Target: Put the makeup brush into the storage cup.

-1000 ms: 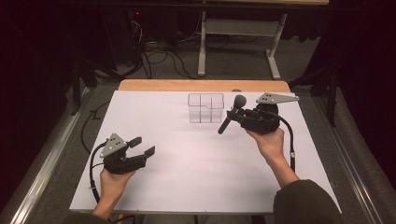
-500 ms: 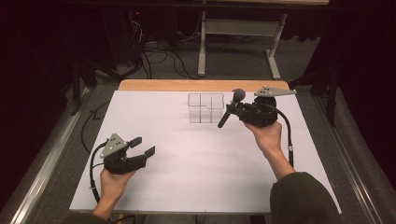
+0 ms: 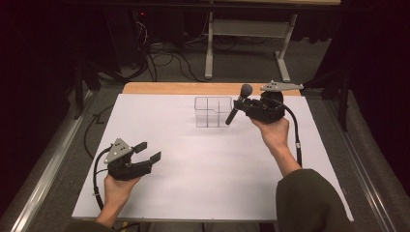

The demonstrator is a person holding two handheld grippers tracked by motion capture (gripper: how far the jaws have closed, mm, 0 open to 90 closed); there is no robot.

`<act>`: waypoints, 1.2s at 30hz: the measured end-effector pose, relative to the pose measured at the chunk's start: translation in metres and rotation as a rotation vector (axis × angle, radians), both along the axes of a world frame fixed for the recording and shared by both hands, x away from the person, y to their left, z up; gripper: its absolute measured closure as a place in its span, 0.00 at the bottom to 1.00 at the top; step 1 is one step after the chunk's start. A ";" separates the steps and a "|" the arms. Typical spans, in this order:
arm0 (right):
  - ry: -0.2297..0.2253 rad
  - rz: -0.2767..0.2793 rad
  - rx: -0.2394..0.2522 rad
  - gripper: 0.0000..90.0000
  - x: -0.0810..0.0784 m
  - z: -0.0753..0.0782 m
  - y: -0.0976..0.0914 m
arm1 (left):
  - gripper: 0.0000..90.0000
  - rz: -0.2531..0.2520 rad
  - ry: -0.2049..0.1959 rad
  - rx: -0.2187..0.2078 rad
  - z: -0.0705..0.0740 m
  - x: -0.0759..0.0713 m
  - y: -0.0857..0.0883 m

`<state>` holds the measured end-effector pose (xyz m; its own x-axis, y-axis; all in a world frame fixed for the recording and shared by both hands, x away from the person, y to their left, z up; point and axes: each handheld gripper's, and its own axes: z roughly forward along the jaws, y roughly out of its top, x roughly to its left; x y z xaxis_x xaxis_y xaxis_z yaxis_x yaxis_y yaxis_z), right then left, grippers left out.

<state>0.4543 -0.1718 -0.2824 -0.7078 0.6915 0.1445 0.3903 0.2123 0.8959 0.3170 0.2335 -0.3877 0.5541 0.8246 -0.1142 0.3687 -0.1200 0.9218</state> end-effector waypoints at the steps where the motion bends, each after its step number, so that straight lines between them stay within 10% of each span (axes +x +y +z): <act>1: 0.000 -0.004 -0.003 0.81 0.002 0.000 0.001 | 0.37 0.000 0.000 -0.002 0.000 0.000 0.000; 36: 0.007 -0.058 -0.005 0.81 0.039 -0.007 0.022 | 0.38 -0.017 -0.004 0.018 0.001 0.000 -0.003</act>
<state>0.4931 -0.1494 -0.2898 -0.6654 0.7321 0.1458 0.4081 0.1932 0.8923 0.3169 0.2303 -0.3871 0.5682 0.8172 -0.0968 0.3626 -0.1431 0.9209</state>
